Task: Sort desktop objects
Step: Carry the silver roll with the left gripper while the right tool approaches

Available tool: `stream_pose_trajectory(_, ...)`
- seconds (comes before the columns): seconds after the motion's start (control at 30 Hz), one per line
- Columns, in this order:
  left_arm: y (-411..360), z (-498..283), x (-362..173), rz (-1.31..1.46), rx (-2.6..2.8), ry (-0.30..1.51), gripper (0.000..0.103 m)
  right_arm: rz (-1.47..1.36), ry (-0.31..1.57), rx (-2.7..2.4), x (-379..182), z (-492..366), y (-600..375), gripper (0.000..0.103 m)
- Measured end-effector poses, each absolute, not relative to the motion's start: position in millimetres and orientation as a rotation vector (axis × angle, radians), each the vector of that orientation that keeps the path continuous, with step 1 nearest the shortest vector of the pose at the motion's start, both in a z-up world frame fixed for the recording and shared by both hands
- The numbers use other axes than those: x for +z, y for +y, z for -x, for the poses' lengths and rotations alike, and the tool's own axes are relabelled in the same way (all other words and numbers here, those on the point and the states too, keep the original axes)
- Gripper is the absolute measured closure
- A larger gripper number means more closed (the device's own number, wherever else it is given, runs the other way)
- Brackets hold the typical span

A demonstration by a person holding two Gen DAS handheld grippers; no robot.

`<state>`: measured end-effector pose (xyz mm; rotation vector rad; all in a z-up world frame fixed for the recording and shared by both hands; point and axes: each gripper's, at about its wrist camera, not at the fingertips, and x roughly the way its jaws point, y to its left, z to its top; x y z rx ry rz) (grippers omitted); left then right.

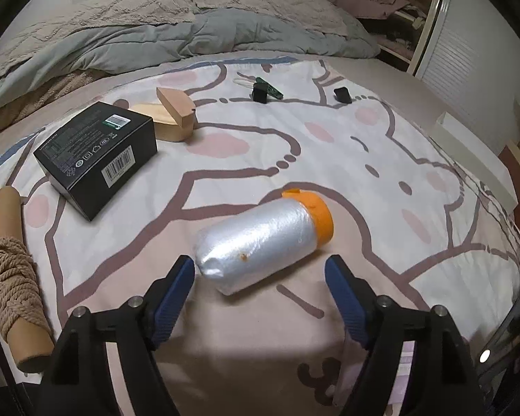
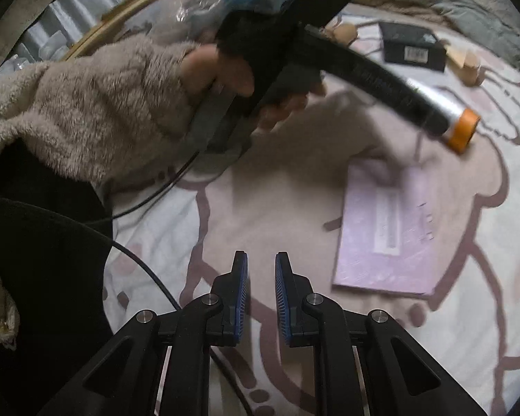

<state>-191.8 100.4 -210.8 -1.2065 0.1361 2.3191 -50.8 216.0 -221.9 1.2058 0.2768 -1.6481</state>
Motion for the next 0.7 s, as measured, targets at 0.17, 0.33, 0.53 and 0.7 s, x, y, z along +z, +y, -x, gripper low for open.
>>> stream_pose_trajectory(0.17, 101.6, 200.2, -208.5, 1.201, 2.336, 0.112, 0.025, -1.271, 0.282, -1.744, -232.6, 63.0, 224.2, 0.087)
stream_pose_trajectory(0.33, 99.6, 213.4, -206.6, 1.208, 2.352, 0.035, 0.025, -1.34, 0.217, -1.939, -240.0, 87.5, 252.5, 0.087)
stream_pose_trajectory(0.53, 94.0, 225.6, -209.8, 1.253, 2.316, -0.08, 0.025, -1.333, 0.198, -2.032, -247.4, 88.8, 266.4, 0.087)
stream_pose_trajectory(0.7, 99.9, 222.4, -216.8, 1.344, 2.133, -0.126, 0.019, -1.271, 0.304, -2.058, -250.2, 72.7, 257.6, 0.087)
